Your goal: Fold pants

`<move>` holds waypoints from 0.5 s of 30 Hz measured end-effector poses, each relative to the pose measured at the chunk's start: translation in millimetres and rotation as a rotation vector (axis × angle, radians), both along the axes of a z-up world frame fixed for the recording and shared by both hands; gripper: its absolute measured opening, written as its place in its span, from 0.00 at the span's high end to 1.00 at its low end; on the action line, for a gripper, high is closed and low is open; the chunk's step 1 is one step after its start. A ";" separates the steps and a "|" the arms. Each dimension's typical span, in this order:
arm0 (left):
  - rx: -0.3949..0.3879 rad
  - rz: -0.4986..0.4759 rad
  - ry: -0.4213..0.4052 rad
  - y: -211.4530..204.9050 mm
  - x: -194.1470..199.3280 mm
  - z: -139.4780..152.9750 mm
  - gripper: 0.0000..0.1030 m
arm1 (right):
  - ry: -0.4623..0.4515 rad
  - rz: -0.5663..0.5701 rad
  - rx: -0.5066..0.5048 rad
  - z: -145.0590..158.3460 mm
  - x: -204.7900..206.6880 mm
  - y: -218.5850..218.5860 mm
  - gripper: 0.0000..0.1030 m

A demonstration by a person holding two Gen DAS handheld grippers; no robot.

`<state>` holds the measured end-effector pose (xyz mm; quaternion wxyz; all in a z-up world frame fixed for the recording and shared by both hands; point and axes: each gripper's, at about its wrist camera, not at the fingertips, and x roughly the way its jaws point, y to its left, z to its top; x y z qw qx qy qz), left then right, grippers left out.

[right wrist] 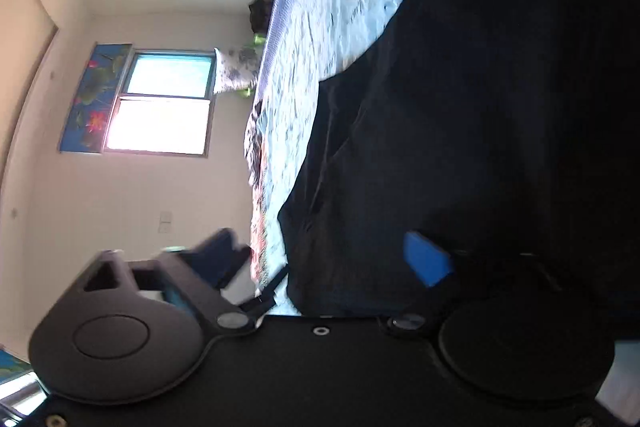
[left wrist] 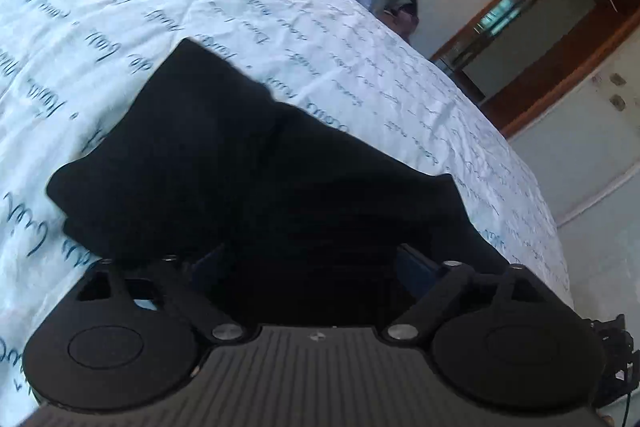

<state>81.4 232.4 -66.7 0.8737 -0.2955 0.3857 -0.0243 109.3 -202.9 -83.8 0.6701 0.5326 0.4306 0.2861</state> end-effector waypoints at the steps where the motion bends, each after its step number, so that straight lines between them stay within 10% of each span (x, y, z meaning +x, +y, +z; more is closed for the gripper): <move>1: -0.014 0.020 -0.026 6.0 -11.8 4.8 0.15 | -0.006 0.000 -0.025 8.5 -2.1 2.9 0.11; 6: -0.001 0.145 -0.157 44.0 -83.7 37.9 0.02 | -0.290 0.111 -0.392 72.6 -23.4 74.2 0.08; 12: 0.068 0.306 -0.184 81.0 -141.2 48.4 0.02 | -1.121 0.417 -1.218 87.3 -104.3 264.1 0.09; 15: 0.055 0.346 -0.169 96.9 -153.7 44.1 0.02 | -1.381 0.504 -1.415 59.0 -124.3 320.1 0.21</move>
